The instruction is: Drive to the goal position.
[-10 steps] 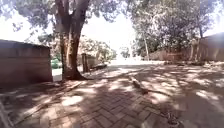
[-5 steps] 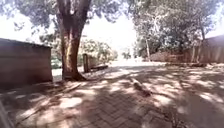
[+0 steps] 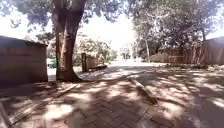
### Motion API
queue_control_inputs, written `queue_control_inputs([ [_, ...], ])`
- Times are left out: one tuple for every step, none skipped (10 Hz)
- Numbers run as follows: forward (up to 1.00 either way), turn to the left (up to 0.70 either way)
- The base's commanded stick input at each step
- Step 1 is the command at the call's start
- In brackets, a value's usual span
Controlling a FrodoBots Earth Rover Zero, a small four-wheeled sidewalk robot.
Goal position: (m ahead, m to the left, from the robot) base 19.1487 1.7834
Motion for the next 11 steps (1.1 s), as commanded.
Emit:
queue_control_inputs([
  [0.7,0.0],
  [0.7,0.0],
  [0.7,0.0],
  [0.7,0.0],
  [0.7,0.0],
  [0.7,0.0],
  [0.7,0.0],
  [0.7,0.0],
  [0.7,0.0],
  [0.7,0.0],
  [0.7,-0.11],
])
